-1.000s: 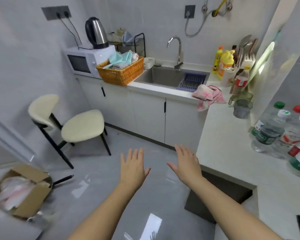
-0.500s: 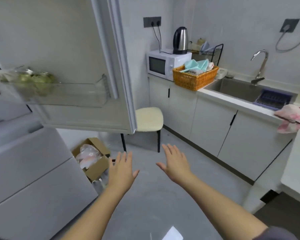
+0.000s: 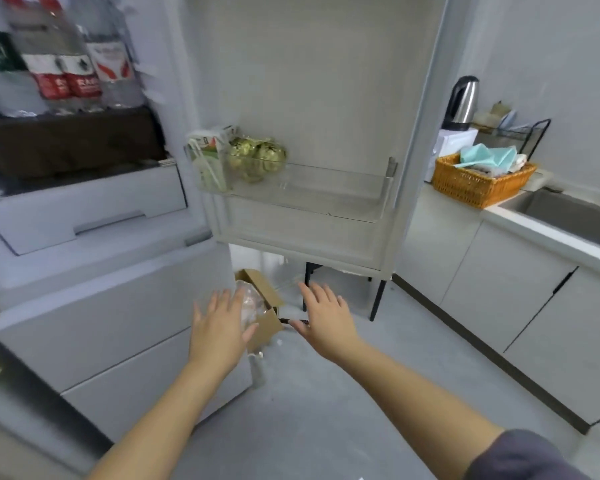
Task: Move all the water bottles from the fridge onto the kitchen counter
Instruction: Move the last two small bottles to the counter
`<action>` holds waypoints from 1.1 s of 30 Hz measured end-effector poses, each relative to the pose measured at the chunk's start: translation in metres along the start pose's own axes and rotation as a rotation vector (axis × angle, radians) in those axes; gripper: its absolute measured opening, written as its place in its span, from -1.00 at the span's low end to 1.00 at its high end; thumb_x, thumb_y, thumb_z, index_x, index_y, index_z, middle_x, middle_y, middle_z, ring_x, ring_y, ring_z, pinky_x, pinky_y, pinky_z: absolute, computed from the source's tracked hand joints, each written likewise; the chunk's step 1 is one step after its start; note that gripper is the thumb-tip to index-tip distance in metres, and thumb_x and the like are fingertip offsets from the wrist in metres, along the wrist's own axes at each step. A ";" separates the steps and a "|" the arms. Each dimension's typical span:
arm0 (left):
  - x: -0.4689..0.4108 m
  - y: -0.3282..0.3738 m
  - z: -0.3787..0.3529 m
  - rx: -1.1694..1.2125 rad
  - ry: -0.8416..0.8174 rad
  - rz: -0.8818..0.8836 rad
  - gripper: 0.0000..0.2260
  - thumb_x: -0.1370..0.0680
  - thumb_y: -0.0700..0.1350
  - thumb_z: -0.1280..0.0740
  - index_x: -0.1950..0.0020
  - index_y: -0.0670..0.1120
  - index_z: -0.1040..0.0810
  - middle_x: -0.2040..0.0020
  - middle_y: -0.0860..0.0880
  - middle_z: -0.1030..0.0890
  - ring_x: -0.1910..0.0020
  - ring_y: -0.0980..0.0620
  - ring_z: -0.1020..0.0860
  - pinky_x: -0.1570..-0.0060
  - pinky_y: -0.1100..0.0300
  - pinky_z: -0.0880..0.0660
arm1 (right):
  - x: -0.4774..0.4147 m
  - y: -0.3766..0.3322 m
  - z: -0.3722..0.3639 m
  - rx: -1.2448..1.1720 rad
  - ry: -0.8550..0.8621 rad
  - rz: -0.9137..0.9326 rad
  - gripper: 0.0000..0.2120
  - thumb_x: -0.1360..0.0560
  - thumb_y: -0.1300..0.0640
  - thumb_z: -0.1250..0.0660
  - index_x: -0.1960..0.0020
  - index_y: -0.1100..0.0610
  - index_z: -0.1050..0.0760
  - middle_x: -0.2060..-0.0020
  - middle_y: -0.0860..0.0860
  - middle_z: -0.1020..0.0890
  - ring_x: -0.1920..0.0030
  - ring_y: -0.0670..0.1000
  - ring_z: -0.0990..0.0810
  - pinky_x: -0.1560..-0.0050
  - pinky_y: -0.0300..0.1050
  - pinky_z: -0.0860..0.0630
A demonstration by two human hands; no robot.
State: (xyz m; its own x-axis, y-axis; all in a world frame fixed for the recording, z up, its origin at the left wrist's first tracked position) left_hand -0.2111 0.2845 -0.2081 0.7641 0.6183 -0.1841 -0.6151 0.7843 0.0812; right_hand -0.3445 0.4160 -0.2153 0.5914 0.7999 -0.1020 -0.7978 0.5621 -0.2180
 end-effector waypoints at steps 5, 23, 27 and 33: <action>-0.023 -0.065 0.014 -0.007 0.039 0.085 -0.33 -0.59 0.19 -0.18 -0.59 -0.06 -0.03 -0.57 -0.10 -0.17 -0.55 -0.09 -0.10 -0.46 -0.20 -0.05 | -0.050 -0.052 -0.003 0.009 0.015 0.109 -0.37 -0.59 -0.18 -0.20 -0.54 0.04 -0.09 -0.50 0.05 -0.23 -0.51 0.14 -0.16 -0.41 0.10 -0.22; -0.186 -0.305 0.120 -0.117 0.325 0.402 -0.37 -0.59 0.20 -0.18 -0.59 0.04 -0.05 -0.56 -0.09 -0.19 -0.56 -0.10 -0.08 -0.46 -0.17 -0.02 | -0.325 -0.286 0.015 -0.162 0.068 0.395 -0.33 -0.63 -0.14 -0.13 -0.60 0.03 0.10 -0.60 0.04 0.02 -0.59 0.10 0.07 -0.54 0.14 -0.03; -0.234 -0.339 0.152 -0.161 0.372 0.374 -0.37 -0.59 0.21 -0.19 -0.59 0.06 -0.04 -0.56 -0.09 -0.19 -0.56 -0.09 -0.07 -0.48 -0.18 -0.03 | -0.383 -0.327 0.034 -0.178 0.136 0.361 -0.32 -0.62 -0.13 -0.18 -0.60 0.03 0.04 -0.60 0.05 -0.02 -0.59 0.11 0.05 -0.53 0.16 -0.06; -0.309 -0.369 0.193 -0.163 0.422 0.274 -0.37 -0.59 0.20 -0.19 -0.58 0.06 -0.05 -0.56 -0.09 -0.18 -0.56 -0.10 -0.06 -0.49 -0.19 -0.02 | -0.454 -0.361 0.074 -0.143 0.200 0.296 -0.31 -0.61 -0.12 -0.20 -0.60 0.03 0.05 -0.60 0.06 -0.03 -0.59 0.12 0.06 -0.53 0.21 -0.04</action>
State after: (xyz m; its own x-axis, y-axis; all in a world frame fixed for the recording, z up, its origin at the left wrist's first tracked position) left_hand -0.1830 -0.1865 0.0081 0.4470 0.6985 -0.5588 -0.8291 0.5580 0.0344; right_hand -0.3335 -0.1351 -0.0189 0.3603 0.8586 -0.3648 -0.9215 0.2667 -0.2824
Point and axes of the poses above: each hand's wrist, its own x-axis away from the middle knuckle, its own z-axis out of the back of the hand, y = z × x, the point moved 7 cm from there along -x, towards the middle knuckle
